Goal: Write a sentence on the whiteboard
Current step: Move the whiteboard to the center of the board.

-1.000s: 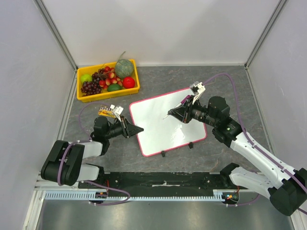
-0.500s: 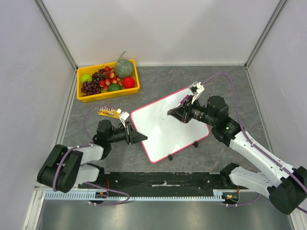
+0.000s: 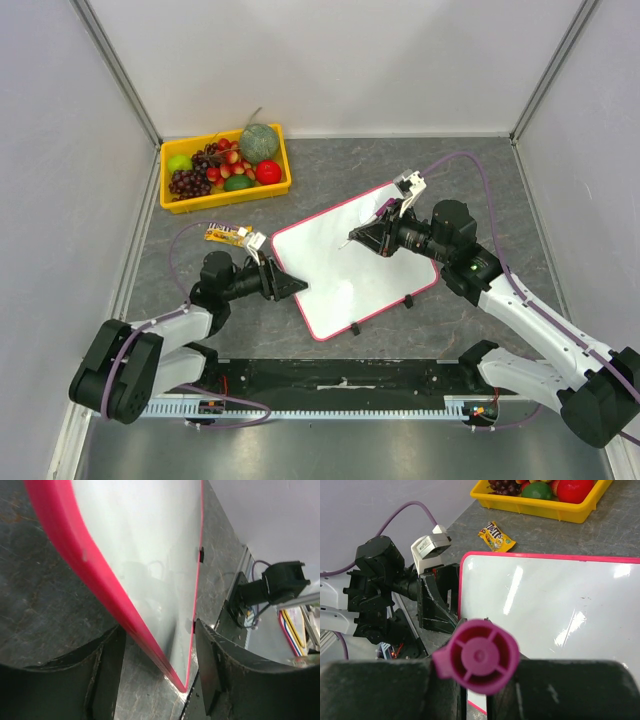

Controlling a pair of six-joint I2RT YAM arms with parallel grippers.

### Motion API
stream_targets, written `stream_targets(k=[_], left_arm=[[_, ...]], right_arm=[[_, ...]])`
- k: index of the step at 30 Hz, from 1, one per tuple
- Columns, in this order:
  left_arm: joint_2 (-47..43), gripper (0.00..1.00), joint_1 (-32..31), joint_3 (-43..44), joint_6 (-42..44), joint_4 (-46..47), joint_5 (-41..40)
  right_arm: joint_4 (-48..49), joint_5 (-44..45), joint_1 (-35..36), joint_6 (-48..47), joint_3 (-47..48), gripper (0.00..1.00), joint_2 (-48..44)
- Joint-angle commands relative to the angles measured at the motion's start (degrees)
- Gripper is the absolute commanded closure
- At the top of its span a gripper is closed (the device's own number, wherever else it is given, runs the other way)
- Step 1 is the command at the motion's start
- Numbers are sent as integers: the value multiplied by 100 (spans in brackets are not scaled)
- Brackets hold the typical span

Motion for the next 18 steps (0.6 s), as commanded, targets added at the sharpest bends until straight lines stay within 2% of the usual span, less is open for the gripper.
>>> stream_targets(k=[1,5,11,13,16,18], left_arm=[[-168,37,28,285,-109,-28,-605],[33,37,151,478,-302,331,-597],[779,42,344,760,-662,1341,-1],[1043,53,388,795,-707,1641,246],[1369,82,476,734,-785,2124,624],[1501,98,512,594,-830,2528,835]], right_arm=[[297,-102,-21,8,47,100,8],[306,-137,-29,8,65,100,16],[297,-181,-47,0,56,100,-19],[297,-172,-64,0,47,100,-54],[280,-172,-73,-9,39,100,-71],[280,-172,-82,-9,30,100,-80]])
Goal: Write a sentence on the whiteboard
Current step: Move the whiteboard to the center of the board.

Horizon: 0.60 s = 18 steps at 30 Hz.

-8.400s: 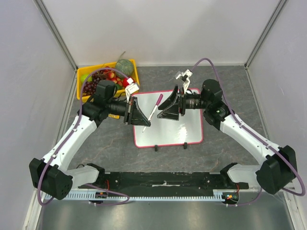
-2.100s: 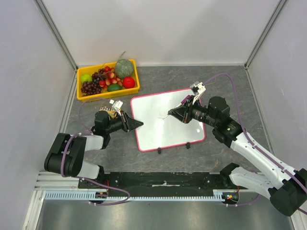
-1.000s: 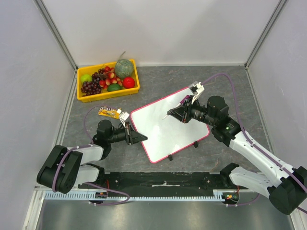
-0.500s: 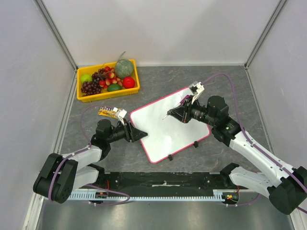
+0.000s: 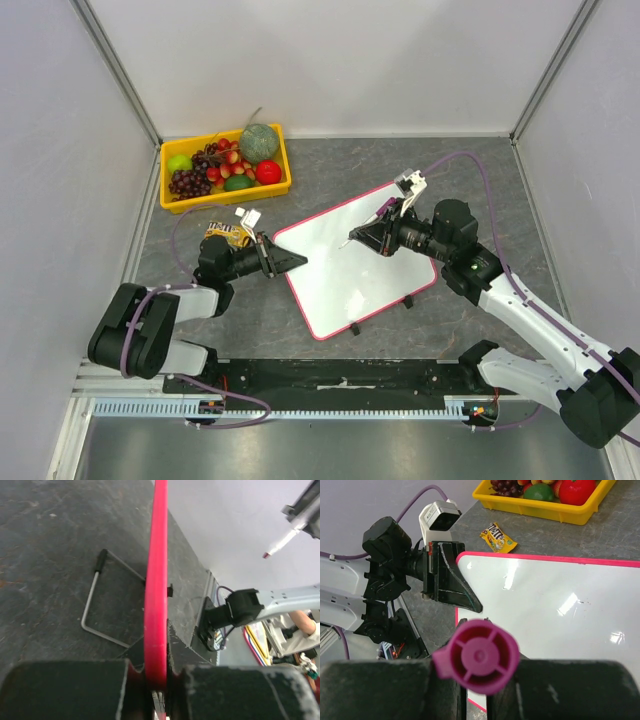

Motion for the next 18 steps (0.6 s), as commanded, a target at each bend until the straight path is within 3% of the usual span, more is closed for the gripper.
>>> stream_targets(k=[1,8,15,18], left_arm=[[341,98,114,-91,154,1072,606],[719,98,114,-30,251,1133,1485],[1571,98,-88,111,-601,2504,2083],[1476,98,-202,181,-349,2077,2058]], right_arm=[[238,-50,-41,-9,38,100,-91],[238,-129,-67,-36,65,100,-21],[159,-155,-93,-62,188,100,-56],[115,-129,-111,-71,205,100,-117]])
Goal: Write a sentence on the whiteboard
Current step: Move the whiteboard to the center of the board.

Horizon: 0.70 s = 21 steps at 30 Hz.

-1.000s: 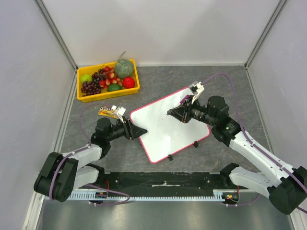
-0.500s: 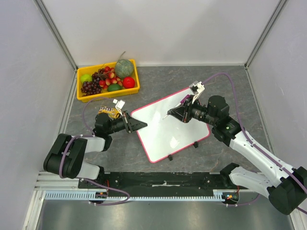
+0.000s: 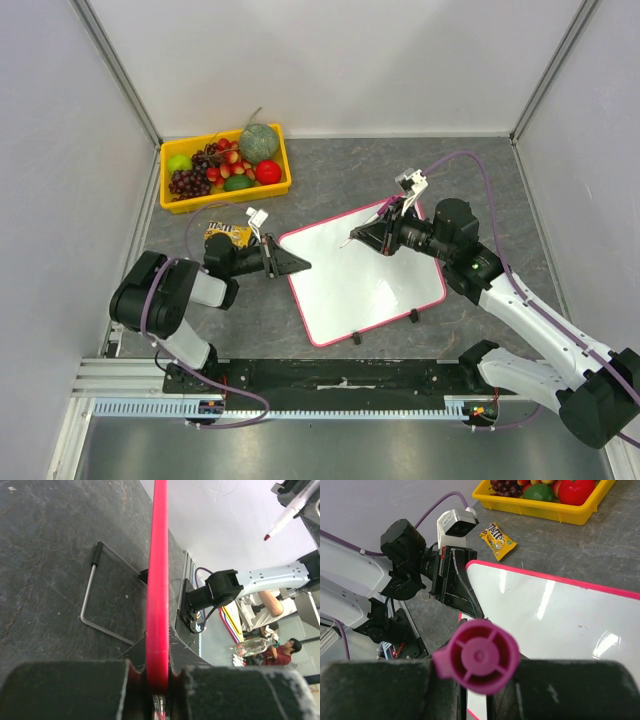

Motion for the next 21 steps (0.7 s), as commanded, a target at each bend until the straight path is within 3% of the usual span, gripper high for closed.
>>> stream_targets(k=[1,5,6,15,16,21], left_arm=[[-78,98,-351,87,895,-277,820],[-807,98,-702,552,2276,-3010,312],[-922,98,-755,623,2470,-3303,214],[-1160,98,-852,650,2524,-3666,-15],[-1212,95,-852,650,2542,-3693,-41],[-1502,65,-852,677,2577,-3982,-436]], right_arm=[[117,-52,-39,-66,203,100,-135],[91,-52,-48,-57,221,100,-161],[82,-44,-48,-66,221,100,-161],[56,-52,-74,-84,230,100,-179],[56,-52,-74,-75,238,100,-179],[73,-131,-83,-101,317,100,-153]])
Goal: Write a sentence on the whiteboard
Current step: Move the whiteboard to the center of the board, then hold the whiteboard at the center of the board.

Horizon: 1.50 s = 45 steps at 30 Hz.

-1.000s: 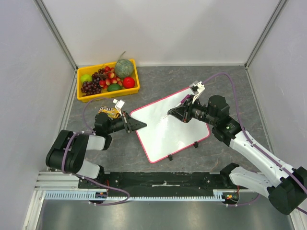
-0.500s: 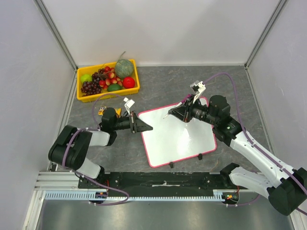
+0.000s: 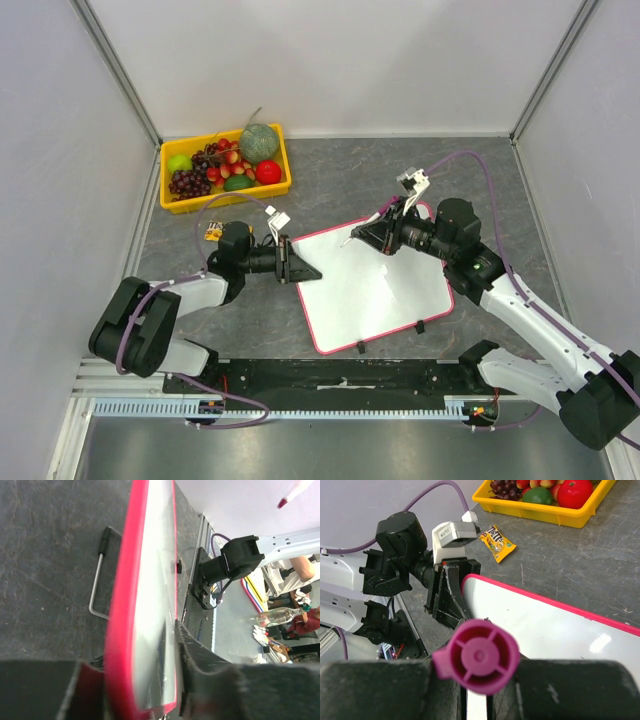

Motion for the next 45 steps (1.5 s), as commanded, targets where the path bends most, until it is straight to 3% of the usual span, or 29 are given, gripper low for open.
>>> stream_targets(k=[1,3,6,17,27,37,45], left_arm=[[-292,61,-105,-25,756,-706,-281],[-459,51,-114,1,835,-969,-570],[-845,42,-105,-16,818,-1259,-975],[-2594,28,-105,72,897,-3193,-2725],[-3236,25,-122,353,783,-4249,-3007],[-3237,25,-114,-7,317,-3625,-2621],[-3413,25,-114,10,264,-3888,-2506]], right_arm=[[73,-147,-33,-106,337,100,-109],[82,-182,-33,-97,381,100,-100],[82,-287,-33,-115,452,100,-126],[109,-428,-33,-211,338,100,-284],[82,-235,-33,-185,127,100,-653],[249,327,-33,-220,-743,100,-1593],[223,433,-33,-203,-1060,100,-1858]])
